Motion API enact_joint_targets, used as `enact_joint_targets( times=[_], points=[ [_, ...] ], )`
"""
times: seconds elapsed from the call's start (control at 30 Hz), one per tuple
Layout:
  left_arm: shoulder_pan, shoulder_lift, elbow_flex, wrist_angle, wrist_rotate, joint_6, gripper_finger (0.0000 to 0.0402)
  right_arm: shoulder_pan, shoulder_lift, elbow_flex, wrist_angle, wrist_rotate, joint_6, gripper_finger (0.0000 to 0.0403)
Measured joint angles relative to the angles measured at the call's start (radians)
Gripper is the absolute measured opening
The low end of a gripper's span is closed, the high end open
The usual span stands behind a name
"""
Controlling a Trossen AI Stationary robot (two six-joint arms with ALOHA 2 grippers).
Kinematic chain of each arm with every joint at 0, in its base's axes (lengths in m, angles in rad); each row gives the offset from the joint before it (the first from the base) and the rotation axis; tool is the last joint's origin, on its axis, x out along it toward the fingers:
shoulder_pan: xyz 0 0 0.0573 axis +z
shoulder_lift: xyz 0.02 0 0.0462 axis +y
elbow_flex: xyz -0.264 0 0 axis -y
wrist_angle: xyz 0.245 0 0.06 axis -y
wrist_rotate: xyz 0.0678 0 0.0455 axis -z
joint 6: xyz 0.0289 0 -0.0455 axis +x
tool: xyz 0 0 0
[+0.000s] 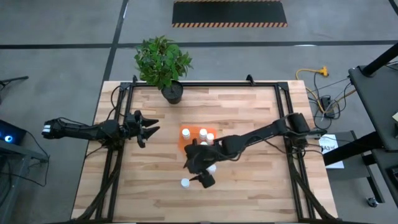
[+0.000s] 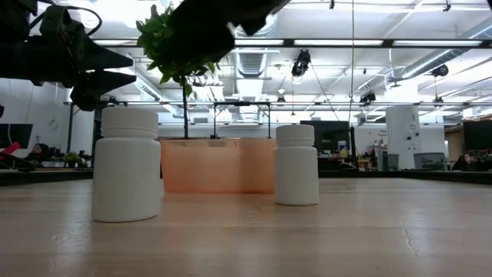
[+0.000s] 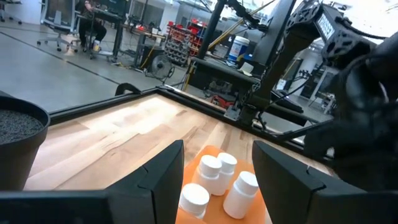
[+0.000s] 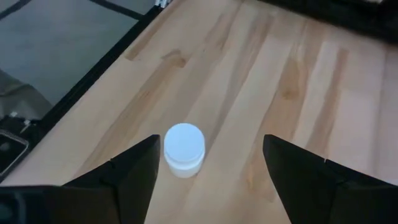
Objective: Pick and place pill bottles into a basket
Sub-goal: Put the white pill bottle into the orange container
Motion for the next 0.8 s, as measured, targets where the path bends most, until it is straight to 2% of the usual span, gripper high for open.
enact_joint_targets(
  times=[0.17,0.47,0.8],
  points=[
    [0.0,0.0,0.0,-0.001,0.0,0.0,0.0173,0.0,0.053,0.014,-0.004,-0.011,0.053,0.0283],
    [0.0,0.0,0.0,0.0,0.0,0.0,0.0173,0.029,0.059,0.013,-0.003,-0.053,0.01,0.0292],
    [0.0,0.001,0.0,0.0,0.0,0.0,0.0173,0.055,0.097,0.011,0.018,-0.022,0.059,0.0292]
  ],
)
